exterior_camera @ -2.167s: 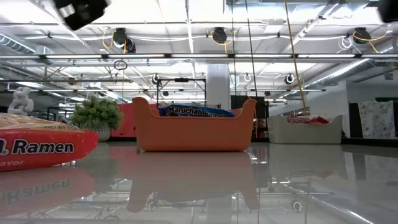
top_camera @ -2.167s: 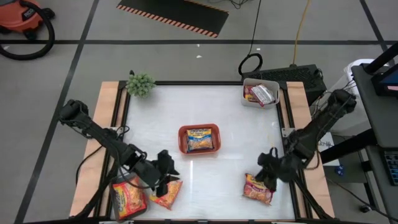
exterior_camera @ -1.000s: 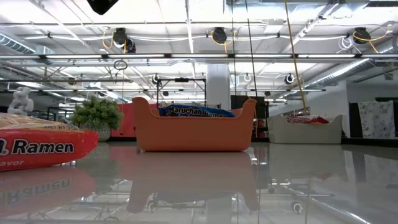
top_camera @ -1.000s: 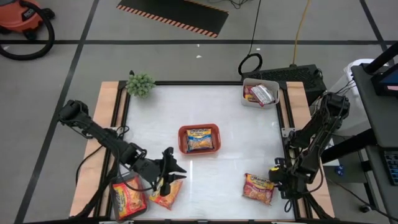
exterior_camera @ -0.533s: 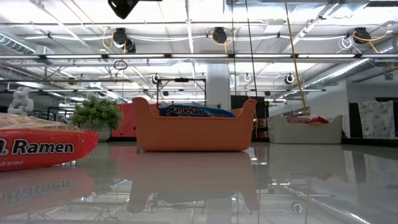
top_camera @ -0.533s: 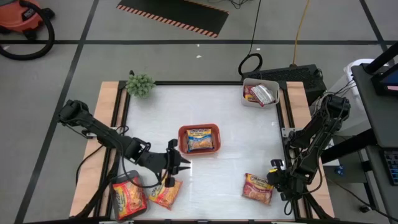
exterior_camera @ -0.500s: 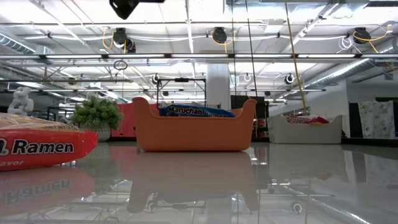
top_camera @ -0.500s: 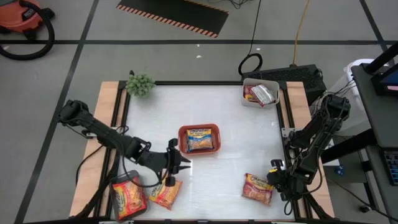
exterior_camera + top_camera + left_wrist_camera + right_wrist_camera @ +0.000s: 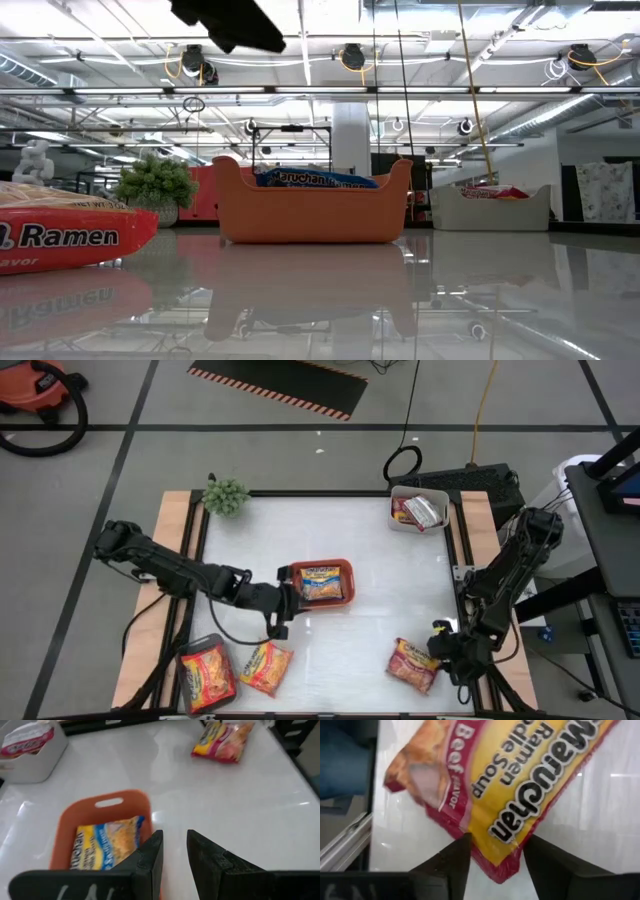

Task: Sort Maruchan noodles
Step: Put the red noodle pack into the gray bin

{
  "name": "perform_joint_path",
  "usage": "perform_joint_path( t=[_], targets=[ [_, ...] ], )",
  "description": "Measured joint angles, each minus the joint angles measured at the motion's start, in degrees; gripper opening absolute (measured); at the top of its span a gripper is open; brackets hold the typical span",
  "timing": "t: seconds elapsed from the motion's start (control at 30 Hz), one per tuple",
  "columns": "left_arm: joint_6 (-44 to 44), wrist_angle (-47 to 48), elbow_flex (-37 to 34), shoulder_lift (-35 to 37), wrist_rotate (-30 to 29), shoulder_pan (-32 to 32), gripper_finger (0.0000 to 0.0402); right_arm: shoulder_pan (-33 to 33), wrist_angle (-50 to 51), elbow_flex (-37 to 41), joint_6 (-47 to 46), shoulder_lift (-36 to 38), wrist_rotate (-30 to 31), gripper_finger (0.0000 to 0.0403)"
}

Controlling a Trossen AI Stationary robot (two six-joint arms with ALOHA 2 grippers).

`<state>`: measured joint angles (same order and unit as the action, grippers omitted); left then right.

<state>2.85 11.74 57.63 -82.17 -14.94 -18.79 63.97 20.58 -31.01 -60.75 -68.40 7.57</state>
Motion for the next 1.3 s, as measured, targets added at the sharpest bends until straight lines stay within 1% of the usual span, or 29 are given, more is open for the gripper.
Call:
perform_joint_path(
  t=[0.2, 0.4, 0.47, 0.6, 0.73, 0.87, 0.97, 1.13, 1.3],
  targets=[
    [-0.1, 4.2, 0.0, 0.0, 0.1, 2.0, 0.0092, -3.1, -7.2, 5.5, 0.4, 0.1, -0.6, 0.0106],
    [-0.2, 6.2, 0.0, 0.0, 0.1, 3.5, 0.0092, -5.8, -6.3, 7.4, 6.2, 0.3, -0.6, 0.002],
    [-1.0, 6.2, 0.0, 0.0, 0.1, 4.1, 0.0092, -7.0, -5.8, 7.4, 8.1, 0.6, -0.7, 0.0006],
    [-1.5, 6.2, 0.0, 0.0, 0.1, 5.5, 0.0092, -9.1, -5.1, 7.4, 9.5, 2.2, -0.8, 0.0009],
    [-1.5, 6.2, 0.0, 0.0, 0.1, 6.8, 0.0092, -10.4, -2.7, 7.5, 10.6, 5.0, -0.1, 0.0002],
    [-2.4, 6.2, 0.0, 0.0, 0.1, 8.0, 0.0092, -12.4, 3.9, 6.8, 11.3, 8.4, 0.4, 0.0001],
    [-3.2, 6.2, 0.0, 0.1, 0.1, 8.7, 0.0092, -14.4, 9.5, 5.7, 13.2, 10.7, 3.1, 0.0001],
    [-4.5, 6.2, 0.0, 0.4, 0.0, 10.2, 0.0092, -19.6, 18.3, 2.3, 18.8, 13.8, 9.0, 0.0],
    [-4.2, 6.2, 0.0, 0.5, 0.0, 11.3, 0.0092, -26.9, 26.1, -4.0, 27.7, 15.0, 9.0, 0.0]
  ],
)
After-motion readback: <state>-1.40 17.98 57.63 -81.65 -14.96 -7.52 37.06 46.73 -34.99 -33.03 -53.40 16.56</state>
